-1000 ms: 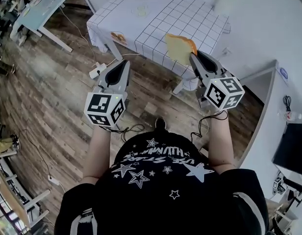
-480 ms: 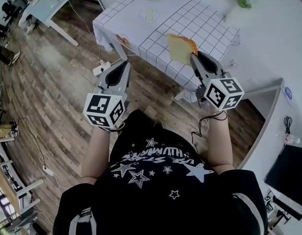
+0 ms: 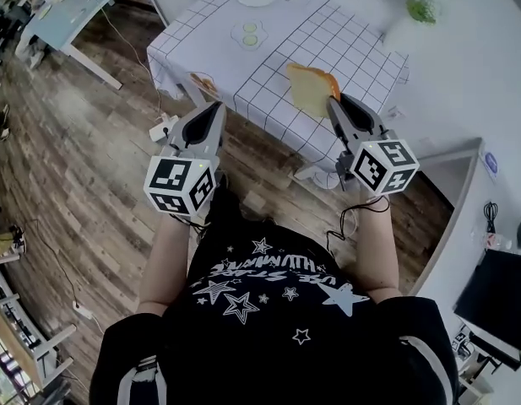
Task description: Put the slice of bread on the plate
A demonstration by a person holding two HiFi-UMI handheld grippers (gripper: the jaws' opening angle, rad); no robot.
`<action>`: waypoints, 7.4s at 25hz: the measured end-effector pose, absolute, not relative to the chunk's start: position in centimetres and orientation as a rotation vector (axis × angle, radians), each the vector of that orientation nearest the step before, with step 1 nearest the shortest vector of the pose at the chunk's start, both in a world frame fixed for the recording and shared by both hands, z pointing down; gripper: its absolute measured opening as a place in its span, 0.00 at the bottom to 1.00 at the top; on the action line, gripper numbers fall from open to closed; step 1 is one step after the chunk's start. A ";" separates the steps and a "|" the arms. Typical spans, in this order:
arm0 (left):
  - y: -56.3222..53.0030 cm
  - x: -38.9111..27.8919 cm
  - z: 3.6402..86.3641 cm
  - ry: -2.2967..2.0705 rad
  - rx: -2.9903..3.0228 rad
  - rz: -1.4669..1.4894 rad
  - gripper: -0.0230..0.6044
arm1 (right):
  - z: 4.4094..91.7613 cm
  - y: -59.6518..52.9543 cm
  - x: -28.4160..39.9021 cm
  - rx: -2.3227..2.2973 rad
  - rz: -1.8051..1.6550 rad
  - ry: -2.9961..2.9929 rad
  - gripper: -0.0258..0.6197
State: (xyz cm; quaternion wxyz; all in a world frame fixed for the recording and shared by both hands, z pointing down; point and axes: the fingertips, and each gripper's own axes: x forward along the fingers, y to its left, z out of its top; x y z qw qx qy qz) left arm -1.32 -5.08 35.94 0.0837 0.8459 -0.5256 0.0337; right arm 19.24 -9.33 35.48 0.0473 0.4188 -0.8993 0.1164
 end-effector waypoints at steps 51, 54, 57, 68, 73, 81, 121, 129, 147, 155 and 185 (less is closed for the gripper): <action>-35.0 -12.2 37.1 -1.316 2.581 0.235 0.05 | 37.5 -35.7 8.7 1.507 0.465 -2.586 0.17; -35.8 -11.8 37.9 -1.330 2.557 0.262 0.05 | 37.8 -37.2 8.7 1.508 0.495 -2.612 0.17; -36.6 -11.1 38.4 -1.308 2.557 0.288 0.05 | 38.5 -37.7 8.9 1.501 0.515 -2.599 0.17; -44.1 -10.4 38.4 -1.115 2.671 0.272 0.05 | 40.2 -41.7 7.8 1.592 0.427 -2.394 0.17; -48.7 -12.7 38.8 -1.067 2.682 0.287 0.05 | 40.5 -45.6 5.6 1.599 0.323 -2.277 0.17; -55.2 -16.8 39.6 -1.038 2.694 0.289 0.05 | 40.9 -53.1 2.2 1.551 -0.003 -2.040 0.17; -59.8 -20.1 46.1 -0.766 2.618 0.353 0.05 | 56.4 -55.4 -7.8 0.971 -0.421 -1.626 0.20; -58.9 -19.8 46.6 -0.763 2.601 0.356 0.05 | 55.8 -54.4 -7.1 1.082 -0.278 -1.701 0.26; -51.2 -12.2 41.7 -0.861 2.662 0.321 0.05 | 46.0 -46.3 5.2 1.531 -0.162 -1.870 0.24; -45.9 -5.5 41.2 -0.878 2.686 0.334 0.05 | 44.6 -40.8 13.4 1.621 -0.118 -1.915 0.17; -25.2 2.3 39.2 -1.195 2.612 0.328 0.05 | 41.9 -24.4 23.0 1.548 -0.059 -2.324 0.06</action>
